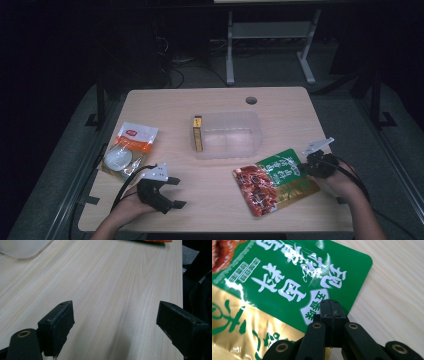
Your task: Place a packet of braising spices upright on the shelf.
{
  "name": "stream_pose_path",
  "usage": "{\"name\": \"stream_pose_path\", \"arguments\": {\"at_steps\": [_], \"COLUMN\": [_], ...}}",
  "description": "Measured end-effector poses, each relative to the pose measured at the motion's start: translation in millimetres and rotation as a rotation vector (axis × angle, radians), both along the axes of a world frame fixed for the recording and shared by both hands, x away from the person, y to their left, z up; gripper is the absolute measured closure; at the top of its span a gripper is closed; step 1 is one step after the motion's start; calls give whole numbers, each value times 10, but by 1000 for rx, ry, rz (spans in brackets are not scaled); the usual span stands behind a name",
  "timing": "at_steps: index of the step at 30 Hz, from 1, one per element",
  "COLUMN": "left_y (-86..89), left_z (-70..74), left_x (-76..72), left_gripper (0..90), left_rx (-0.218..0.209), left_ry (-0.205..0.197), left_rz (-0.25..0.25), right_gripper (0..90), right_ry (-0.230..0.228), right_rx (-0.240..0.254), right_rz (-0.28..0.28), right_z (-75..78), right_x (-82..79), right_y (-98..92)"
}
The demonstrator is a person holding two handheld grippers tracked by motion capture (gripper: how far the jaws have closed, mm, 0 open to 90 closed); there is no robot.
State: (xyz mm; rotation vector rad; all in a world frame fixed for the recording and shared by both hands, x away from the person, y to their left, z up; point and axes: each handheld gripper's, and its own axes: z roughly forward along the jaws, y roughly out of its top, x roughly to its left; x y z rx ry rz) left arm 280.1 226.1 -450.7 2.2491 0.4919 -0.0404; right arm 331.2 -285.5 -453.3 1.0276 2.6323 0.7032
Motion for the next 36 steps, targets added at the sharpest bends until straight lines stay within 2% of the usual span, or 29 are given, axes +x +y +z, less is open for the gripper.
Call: {"name": "stream_pose_path", "arguments": {"at_steps": [1,8,13,18,26,32,34,36], "left_y": [0,5,1,-2,-6,-50,-72,-101], "left_z": [0,7,22,23,30,36,37,37], "left_x": [0,0,-1,-2,-3,-8,-9,1], "left_gripper": [140,140,140,140,140,139,139,134], "left_rx": [0,0,1,0,1,7,7,4], "left_ry": [0,-4,-11,-9,-14,-24,-26,-15], "left_rz": [0,-7,-13,-6,-4,-13,-5,9], "right_gripper": [900,900,900,900,900,900,900,890], "right_ry": [0,36,52,41,32,16,4,-16], "right_rx": [0,55,78,54,47,55,58,88], "right_rz": [0,100,181,273,393,436,434,401], "right_z": [0,-7,-9,-6,-3,-10,0,41], "right_x": [0,-98,-132,-157,-242,-278,-290,-307], "right_y": [0,237,469,733,1129,1308,1298,1249]}}
